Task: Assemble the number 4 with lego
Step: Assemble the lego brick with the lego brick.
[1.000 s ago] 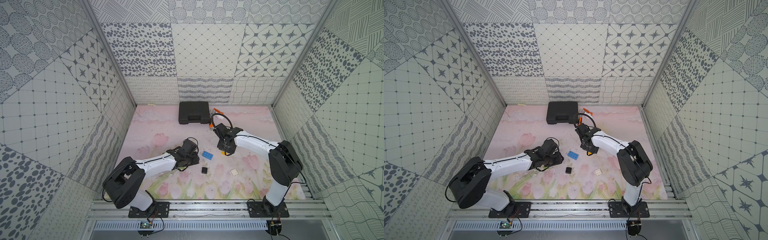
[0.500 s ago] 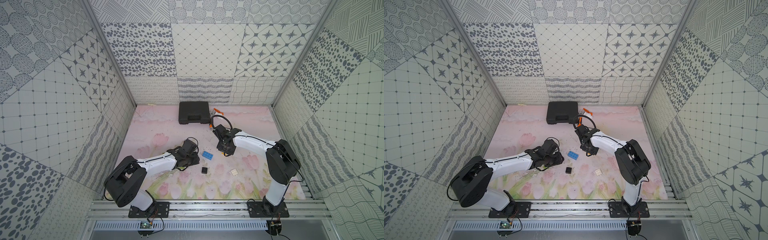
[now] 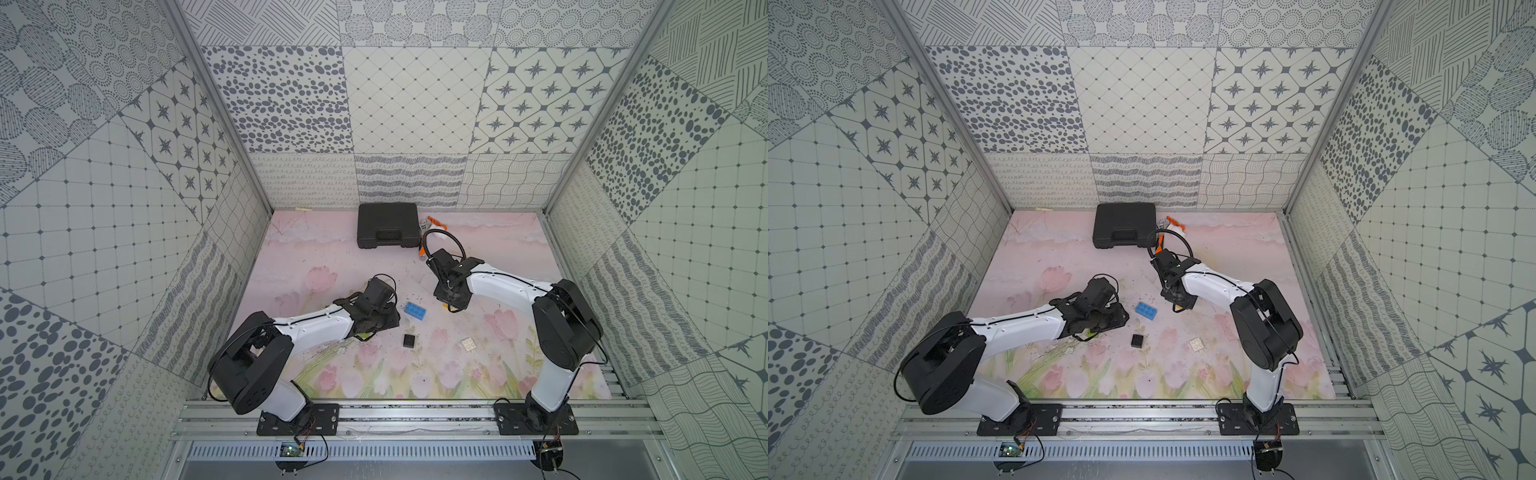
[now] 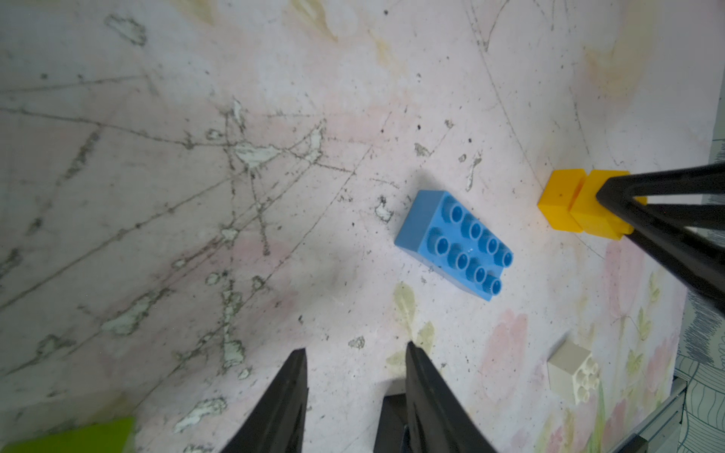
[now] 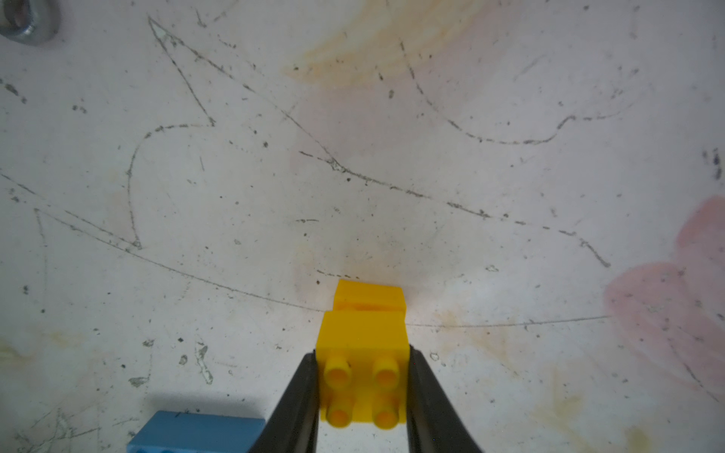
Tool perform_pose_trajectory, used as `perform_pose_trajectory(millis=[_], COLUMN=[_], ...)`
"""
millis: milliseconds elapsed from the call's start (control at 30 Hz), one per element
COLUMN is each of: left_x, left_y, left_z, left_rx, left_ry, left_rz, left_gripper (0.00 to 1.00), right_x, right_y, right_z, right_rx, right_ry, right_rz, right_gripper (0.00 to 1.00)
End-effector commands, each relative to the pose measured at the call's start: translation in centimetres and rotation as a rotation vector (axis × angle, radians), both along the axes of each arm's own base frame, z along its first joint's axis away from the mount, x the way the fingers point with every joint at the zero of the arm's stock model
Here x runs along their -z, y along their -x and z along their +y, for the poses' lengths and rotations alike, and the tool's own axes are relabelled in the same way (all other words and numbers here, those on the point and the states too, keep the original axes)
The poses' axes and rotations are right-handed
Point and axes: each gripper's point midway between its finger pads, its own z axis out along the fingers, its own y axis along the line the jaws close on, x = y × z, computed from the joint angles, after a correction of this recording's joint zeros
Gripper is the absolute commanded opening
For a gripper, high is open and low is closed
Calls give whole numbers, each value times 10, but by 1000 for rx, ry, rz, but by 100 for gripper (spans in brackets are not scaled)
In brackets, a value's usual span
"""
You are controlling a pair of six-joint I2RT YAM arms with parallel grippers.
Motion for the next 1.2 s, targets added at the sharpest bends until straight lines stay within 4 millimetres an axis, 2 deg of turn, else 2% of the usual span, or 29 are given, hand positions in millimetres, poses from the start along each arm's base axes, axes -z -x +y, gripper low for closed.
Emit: perform_pose_trajectory(millis=[0,300,600,800,933,1167], left_x=[-6,-7,-8,-8,-12,-14], left_y=[-5,-5,-4,-2,0,2], left_z=[-6,-9,-12,-11,-8,-5], left_rx=[14,30,52,52,50,37], left_ry=[21,17,10,1,6,13], left_rz=[-17,-4,11,28,22,21], left_gripper=[45,45,45,45,45,45], right_x=[20,36,28,51,68,76], right_y=[9,16,17,15,21,33], right_z=[-9,-12,-20,-20,-21,-30], right_rx=[43,96,102,21,-42,-83], right_ry=[10,-31,-31,7,38,85], right_rz=[55,123,104,209,264,313], right_gripper=[16,13,12,10,8,6])
